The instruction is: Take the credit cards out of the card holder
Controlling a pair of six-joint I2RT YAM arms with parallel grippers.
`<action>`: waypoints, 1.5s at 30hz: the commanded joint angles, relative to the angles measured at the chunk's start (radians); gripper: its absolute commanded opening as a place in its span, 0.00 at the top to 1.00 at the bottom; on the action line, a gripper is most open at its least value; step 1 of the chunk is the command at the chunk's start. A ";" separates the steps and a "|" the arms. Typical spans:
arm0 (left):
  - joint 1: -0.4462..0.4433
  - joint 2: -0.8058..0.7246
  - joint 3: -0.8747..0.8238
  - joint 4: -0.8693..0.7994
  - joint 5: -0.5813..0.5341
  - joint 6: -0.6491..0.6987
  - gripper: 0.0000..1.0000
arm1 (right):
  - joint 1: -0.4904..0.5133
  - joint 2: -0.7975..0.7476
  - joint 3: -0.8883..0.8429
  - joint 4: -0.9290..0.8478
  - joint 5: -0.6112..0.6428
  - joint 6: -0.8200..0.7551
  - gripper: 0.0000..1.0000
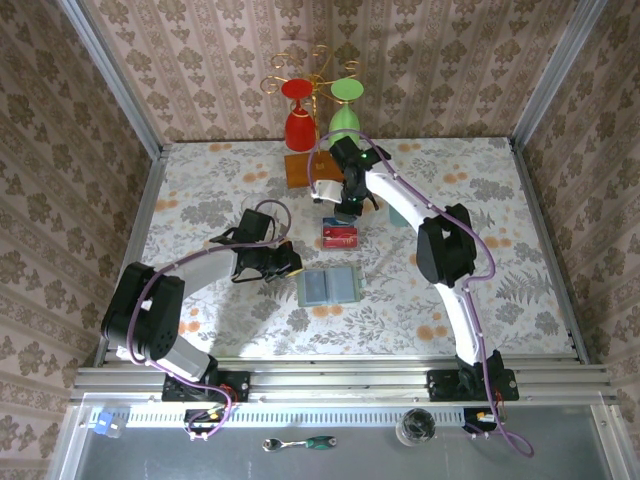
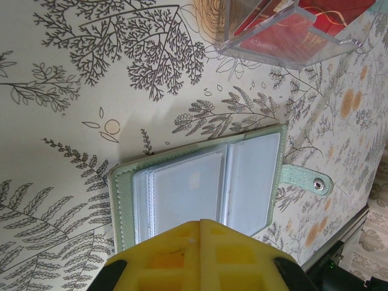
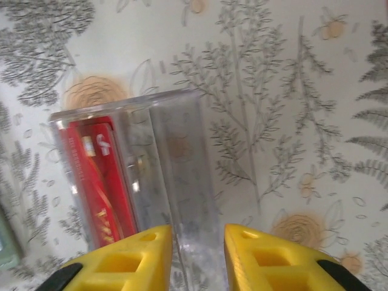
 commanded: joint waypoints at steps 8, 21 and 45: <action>0.005 -0.025 -0.018 0.009 0.014 -0.008 0.96 | -0.001 -0.137 -0.139 0.215 0.075 0.058 0.68; 0.005 -0.040 -0.026 0.005 0.011 -0.009 0.96 | 0.026 -0.083 -0.155 0.297 0.086 0.085 0.57; 0.006 -0.045 -0.042 0.019 0.014 -0.017 0.96 | 0.030 -0.061 -0.178 0.223 0.088 0.064 0.54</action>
